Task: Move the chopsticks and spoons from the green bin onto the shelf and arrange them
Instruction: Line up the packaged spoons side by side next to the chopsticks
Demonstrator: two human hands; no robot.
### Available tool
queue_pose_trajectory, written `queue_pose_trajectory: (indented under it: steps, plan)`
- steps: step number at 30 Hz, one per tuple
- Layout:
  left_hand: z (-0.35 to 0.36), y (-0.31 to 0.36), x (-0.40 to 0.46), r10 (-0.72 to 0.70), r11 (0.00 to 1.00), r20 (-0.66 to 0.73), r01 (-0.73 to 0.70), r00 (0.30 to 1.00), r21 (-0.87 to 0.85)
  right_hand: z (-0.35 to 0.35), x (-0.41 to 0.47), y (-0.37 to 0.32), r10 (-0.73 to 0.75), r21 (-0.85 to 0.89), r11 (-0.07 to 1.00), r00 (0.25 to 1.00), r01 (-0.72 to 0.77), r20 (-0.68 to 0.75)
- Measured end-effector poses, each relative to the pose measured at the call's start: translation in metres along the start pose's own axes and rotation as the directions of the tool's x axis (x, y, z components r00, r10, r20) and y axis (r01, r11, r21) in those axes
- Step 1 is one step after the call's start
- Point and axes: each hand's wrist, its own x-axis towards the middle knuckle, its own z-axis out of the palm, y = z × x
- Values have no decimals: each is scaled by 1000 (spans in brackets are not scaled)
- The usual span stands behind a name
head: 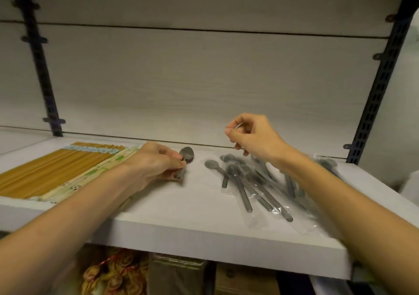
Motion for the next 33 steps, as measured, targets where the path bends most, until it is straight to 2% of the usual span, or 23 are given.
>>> queue_pose_trajectory:
  steps: [3,6,10,14,19,22,25,27,31,33]
  plan:
    - [-3,-4,-1,5,997,-84,2,996,76,2,-3,-2,-21,-18,1000,999,22,40]
    - [-8,-4,5,81,945,-176,-19,981,327,-1,-6,-2,-50,-78,995,997,55,65]
    - [-9,1,7,150,822,-140,-45,979,567,-7,-9,0,-67,-154,985,995,78,71]
    - [-8,1,14,213,658,-72,-88,974,748,-12,-12,2,-59,-233,969,994,80,94]
    - [-5,-6,20,275,529,-37,-119,961,840,-17,-17,5,-53,-438,893,992,100,118]
    - [-5,-6,24,268,488,-11,-125,963,864,-19,-24,5,-32,-542,835,991,98,129]
    - [-6,-6,27,268,460,34,-159,963,874,-25,-32,4,-36,-669,737,994,97,105]
    - [-6,-6,26,278,406,88,-200,957,892,-32,-38,4,-32,-748,660,997,74,70]
    - [-4,2,19,374,236,183,-284,909,929,-49,-51,3,7,-794,608,1000,-19,-19]
    - [3,5,16,399,245,276,-392,874,887,-58,-62,2,58,-784,615,996,-86,-63]
